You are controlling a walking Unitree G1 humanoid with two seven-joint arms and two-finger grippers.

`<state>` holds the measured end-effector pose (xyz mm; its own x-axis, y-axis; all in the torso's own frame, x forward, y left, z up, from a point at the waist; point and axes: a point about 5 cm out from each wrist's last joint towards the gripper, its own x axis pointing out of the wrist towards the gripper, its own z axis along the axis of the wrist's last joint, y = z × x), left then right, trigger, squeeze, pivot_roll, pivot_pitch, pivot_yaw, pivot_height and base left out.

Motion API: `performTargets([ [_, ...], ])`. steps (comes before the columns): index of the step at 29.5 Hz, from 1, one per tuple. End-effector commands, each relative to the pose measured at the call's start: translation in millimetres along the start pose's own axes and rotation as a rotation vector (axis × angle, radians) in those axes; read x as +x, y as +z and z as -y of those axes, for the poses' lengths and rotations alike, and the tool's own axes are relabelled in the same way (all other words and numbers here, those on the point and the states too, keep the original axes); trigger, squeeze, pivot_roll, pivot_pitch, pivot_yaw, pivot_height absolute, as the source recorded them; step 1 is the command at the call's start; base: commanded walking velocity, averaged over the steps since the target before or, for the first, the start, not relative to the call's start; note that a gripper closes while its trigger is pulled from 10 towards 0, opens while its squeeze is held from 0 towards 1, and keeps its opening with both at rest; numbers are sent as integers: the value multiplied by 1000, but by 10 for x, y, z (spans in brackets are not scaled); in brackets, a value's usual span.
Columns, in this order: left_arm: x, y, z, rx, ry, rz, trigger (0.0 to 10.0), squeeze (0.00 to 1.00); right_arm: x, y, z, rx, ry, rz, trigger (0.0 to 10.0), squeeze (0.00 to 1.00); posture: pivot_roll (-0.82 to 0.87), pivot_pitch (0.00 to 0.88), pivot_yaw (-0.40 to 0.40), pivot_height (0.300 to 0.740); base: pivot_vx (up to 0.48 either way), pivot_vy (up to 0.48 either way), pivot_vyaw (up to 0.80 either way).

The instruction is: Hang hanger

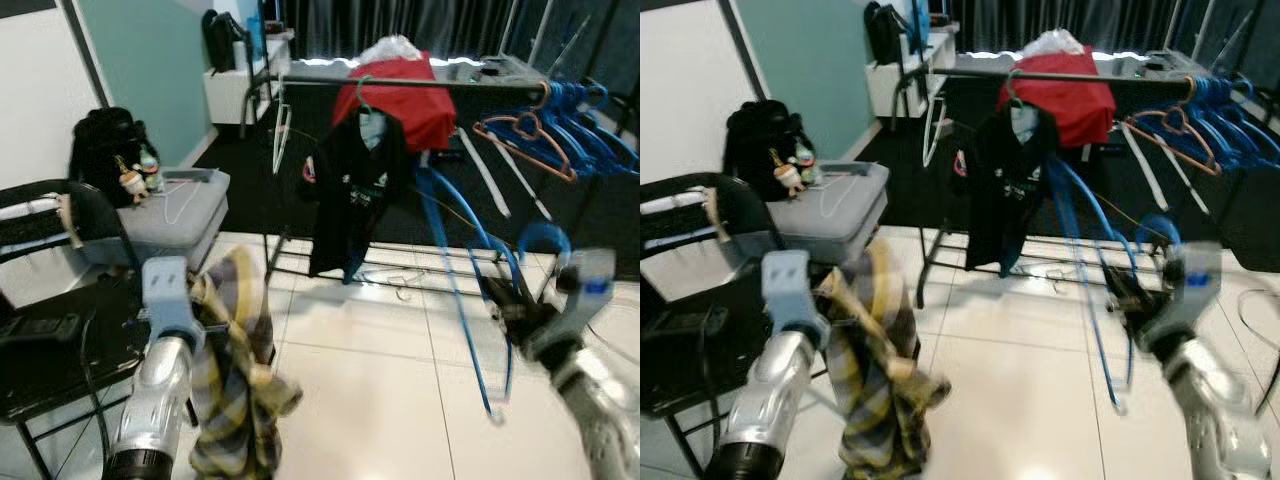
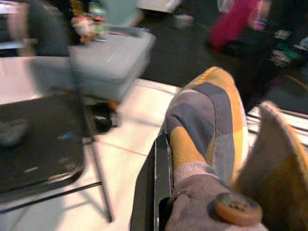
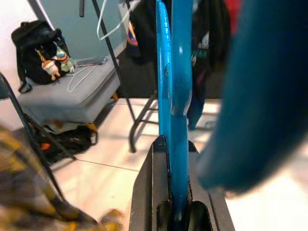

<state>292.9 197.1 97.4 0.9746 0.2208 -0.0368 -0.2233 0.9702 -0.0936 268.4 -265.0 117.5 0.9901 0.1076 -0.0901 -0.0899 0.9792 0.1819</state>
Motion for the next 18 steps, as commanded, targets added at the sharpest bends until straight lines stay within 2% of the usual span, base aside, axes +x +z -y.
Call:
performTargets([
  [1,-10,174,-85,14,72,102,10000,0,92,86,-62,7,17,55,10000,0,-68,0,0,740,0,0,681],
  [4,0,222,-136,34,103,130,10000,0,168,129,-98,4,32,74,10000,0,-61,0,-7,740,0,0,681],
  [6,36,242,-198,32,130,146,10000,0,284,104,-131,-43,45,62,10000,0,-44,0,-24,740,0,0,694],
  [11,36,165,-213,26,106,135,10000,0,347,5,-131,-89,44,27,10000,0,-34,0,-24,740,0,0,699],
  [12,-27,-10,-133,16,20,84,10000,0,359,-157,-123,-114,28,-18,10000,0,-34,0,-23,740,0,0,700],
  [14,-27,-10,-133,16,20,84,10000,0,359,-157,-123,-114,28,-18,10000,0,-34,0,-23,740,0,0,700],
  [15,-127,-223,-14,4,-93,13,10000,0,355,-319,-144,-148,27,-73,10000,0,-34,0,-23,740,0,0,750],
  [16,-127,-223,-14,4,-93,13,10000,0,355,-319,-144,-148,27,-73,10000,0,-34,0,-23,740,0,0,750],
  [18,-172,-317,135,-74,-242,-34,10000,0,388,-353,-150,-122,19,-69,10000,0,-34,0,-22,740,0,0,750],
])
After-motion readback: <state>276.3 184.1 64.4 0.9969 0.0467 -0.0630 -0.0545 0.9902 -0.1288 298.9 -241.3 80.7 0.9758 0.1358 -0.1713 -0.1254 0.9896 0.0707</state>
